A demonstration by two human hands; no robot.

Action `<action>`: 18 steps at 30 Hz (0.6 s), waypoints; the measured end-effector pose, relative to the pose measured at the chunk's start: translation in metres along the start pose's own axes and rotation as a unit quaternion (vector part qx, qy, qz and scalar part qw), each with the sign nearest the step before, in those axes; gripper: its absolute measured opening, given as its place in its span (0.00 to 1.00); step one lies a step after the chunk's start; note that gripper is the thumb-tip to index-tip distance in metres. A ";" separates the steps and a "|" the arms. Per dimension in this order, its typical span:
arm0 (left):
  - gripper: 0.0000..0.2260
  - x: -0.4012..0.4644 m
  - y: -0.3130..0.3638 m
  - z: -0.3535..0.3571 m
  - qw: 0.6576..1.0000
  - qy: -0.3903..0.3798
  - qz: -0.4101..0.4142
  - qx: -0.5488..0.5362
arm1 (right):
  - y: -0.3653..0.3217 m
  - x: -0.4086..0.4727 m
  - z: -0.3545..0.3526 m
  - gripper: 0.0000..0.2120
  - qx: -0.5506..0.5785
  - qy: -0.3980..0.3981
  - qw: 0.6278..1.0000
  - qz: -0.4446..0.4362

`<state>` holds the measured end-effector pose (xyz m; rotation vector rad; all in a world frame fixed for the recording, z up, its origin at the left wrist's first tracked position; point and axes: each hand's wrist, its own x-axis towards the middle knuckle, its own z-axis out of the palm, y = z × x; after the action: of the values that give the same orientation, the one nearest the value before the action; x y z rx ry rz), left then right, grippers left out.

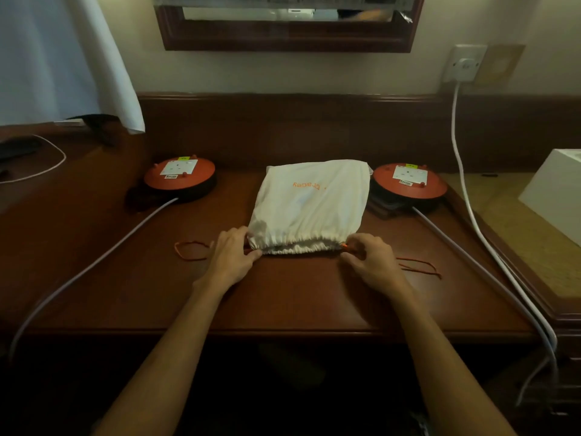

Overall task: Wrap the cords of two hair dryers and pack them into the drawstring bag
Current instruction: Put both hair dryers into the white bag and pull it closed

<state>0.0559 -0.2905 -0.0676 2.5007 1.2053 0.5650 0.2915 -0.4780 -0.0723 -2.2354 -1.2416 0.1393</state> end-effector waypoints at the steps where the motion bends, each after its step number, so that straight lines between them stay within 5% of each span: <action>1: 0.14 -0.003 -0.002 0.003 0.999 0.017 0.002 -0.039 | -0.001 0.002 0.004 0.11 -0.019 0.017 1.000 -0.013; 4: 0.09 -0.010 -0.014 0.003 0.993 0.049 0.010 -0.109 | 0.005 0.003 0.001 0.08 0.034 0.058 0.997 -0.026; 8: 0.07 -0.011 -0.024 -0.005 0.986 0.075 0.034 -0.146 | 0.016 -0.001 -0.021 0.09 0.127 -0.004 0.992 -0.011; 18: 0.05 -0.007 -0.036 -0.013 0.987 0.106 0.095 -0.074 | 0.043 -0.004 -0.047 0.09 0.156 0.017 0.987 0.032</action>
<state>0.0216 -0.2728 -0.0734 2.4904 0.9580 0.9539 0.3378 -0.5189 -0.0565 -1.9980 -1.0499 0.2982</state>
